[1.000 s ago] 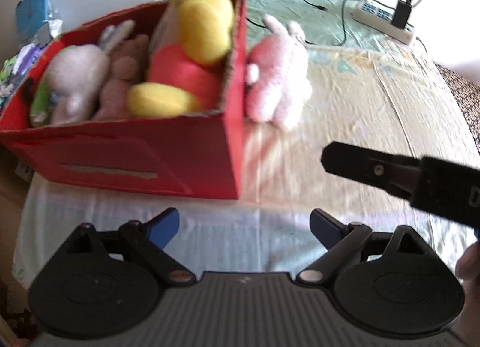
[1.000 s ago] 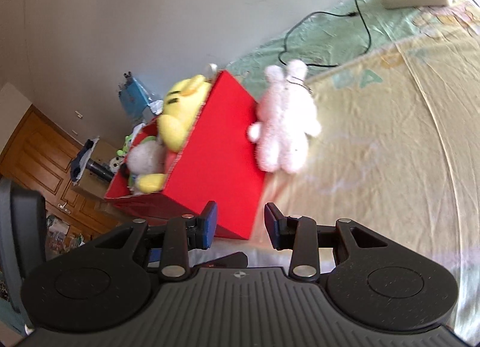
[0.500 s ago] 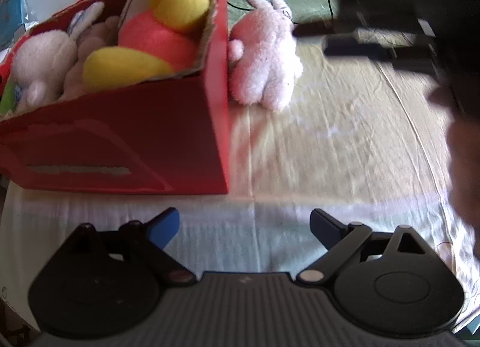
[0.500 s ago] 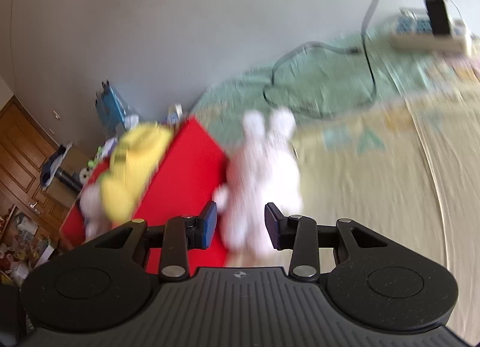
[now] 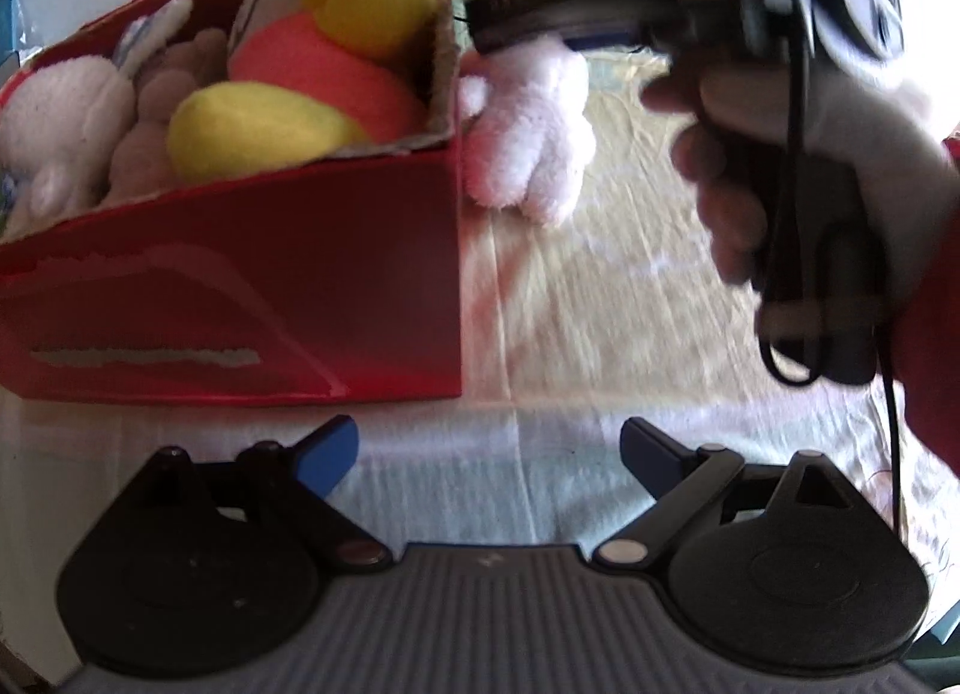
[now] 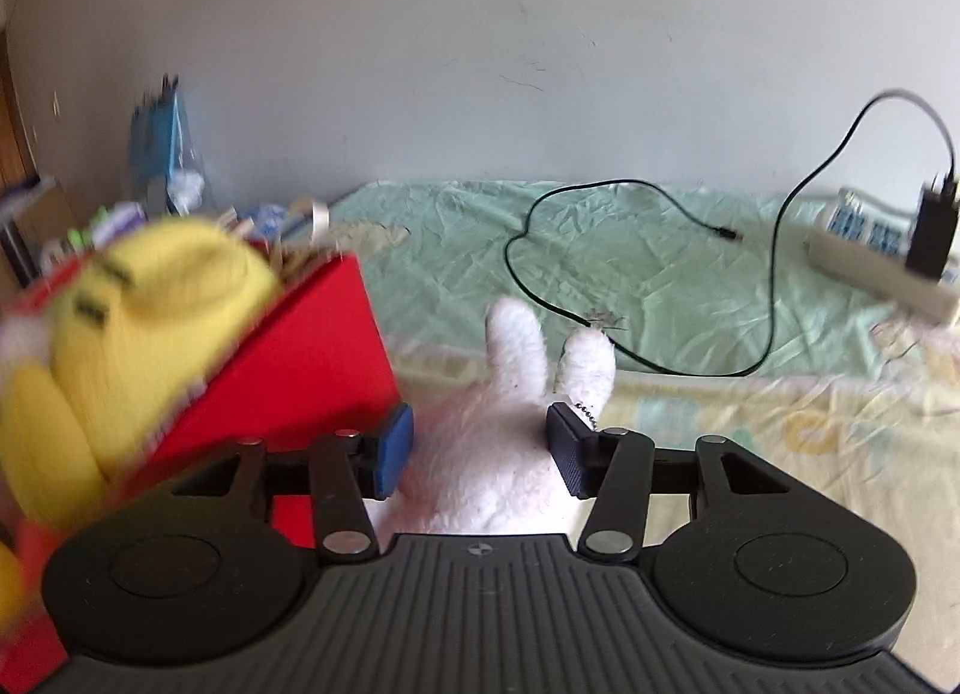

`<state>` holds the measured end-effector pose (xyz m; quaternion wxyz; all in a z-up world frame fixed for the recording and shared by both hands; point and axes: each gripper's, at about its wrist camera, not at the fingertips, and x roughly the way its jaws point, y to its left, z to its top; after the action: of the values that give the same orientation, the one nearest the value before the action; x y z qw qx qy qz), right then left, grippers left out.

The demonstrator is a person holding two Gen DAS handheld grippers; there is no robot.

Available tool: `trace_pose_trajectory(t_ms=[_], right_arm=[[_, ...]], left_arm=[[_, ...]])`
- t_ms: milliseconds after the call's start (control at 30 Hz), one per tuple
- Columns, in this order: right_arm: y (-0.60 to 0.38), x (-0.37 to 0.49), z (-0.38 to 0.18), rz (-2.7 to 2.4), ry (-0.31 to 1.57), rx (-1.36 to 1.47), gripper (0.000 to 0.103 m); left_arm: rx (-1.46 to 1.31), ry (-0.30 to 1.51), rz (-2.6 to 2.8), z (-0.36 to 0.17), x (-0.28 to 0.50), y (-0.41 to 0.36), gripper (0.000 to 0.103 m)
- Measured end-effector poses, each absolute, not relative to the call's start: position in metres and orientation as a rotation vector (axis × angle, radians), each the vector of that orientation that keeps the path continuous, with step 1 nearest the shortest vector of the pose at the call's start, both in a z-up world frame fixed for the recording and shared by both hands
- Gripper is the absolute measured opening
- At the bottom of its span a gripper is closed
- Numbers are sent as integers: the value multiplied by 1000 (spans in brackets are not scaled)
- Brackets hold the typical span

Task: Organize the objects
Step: 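Move the right gripper toward the pink bunny with blue bow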

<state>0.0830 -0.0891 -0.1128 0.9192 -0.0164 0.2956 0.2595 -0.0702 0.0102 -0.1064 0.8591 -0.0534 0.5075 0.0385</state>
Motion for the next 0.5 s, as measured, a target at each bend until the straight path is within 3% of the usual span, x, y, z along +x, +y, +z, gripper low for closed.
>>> trace_pose_trajectory(t_ms=[200, 500], right_arm=[[-127, 85, -118, 541, 663, 68, 58], [-187, 75, -118, 456, 696, 144, 57]], left_arm=[[-103, 1047, 36, -103, -65, 3, 94], [-46, 1006, -64, -92, -70, -29, 94]])
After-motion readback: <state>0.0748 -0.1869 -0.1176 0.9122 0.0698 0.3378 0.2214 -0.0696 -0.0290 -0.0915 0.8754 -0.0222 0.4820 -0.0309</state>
